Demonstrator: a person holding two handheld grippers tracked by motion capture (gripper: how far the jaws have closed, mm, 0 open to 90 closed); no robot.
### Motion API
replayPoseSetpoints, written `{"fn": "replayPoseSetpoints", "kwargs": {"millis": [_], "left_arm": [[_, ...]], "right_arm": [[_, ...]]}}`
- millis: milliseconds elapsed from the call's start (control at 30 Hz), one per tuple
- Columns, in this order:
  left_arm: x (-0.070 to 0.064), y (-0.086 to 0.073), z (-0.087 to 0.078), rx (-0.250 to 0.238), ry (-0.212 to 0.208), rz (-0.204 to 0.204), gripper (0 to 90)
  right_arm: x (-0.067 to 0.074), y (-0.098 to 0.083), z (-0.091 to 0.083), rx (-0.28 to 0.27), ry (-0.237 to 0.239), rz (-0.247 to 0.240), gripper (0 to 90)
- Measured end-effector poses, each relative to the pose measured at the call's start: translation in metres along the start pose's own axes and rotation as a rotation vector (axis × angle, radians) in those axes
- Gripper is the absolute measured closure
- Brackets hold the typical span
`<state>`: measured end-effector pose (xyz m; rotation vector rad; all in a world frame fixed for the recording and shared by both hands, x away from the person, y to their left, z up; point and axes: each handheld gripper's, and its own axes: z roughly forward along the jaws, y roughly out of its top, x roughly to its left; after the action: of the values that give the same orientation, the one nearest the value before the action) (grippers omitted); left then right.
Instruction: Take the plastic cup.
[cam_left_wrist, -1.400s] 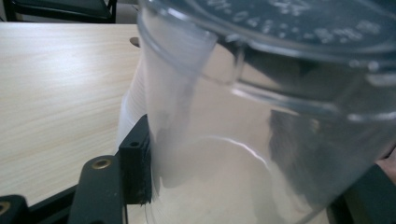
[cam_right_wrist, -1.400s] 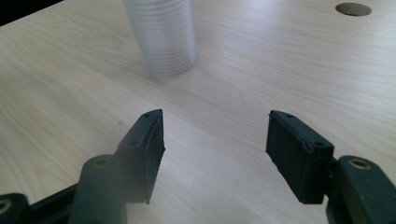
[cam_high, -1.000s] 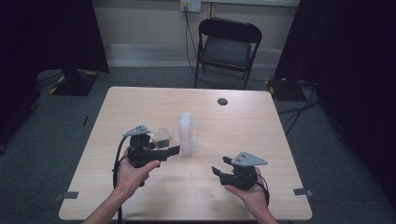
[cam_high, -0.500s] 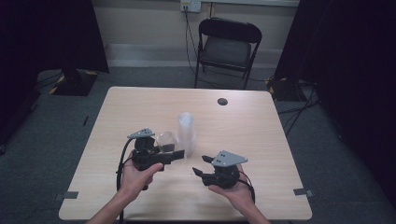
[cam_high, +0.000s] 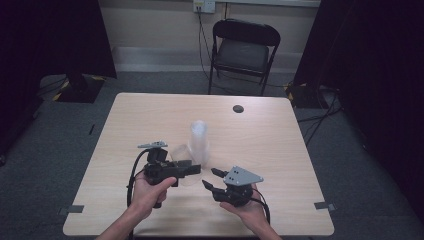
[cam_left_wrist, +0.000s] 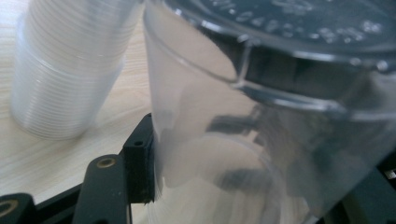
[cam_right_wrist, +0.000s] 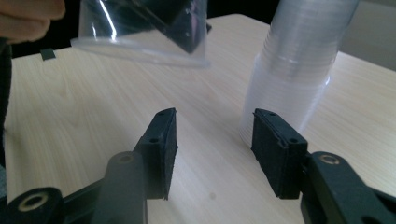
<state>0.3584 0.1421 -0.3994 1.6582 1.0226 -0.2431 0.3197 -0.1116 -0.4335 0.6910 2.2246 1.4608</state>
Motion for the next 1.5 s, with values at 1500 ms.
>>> {"fn": "replayPoseSetpoints", "kwargs": {"millis": [1500], "left_arm": [[-0.001, -0.016, 0.021, 0.021, -0.263, -0.238, 38.9]], "right_arm": [[0.014, 0.01, 0.004, -0.236, -0.013, -0.067, 71.0]]}}
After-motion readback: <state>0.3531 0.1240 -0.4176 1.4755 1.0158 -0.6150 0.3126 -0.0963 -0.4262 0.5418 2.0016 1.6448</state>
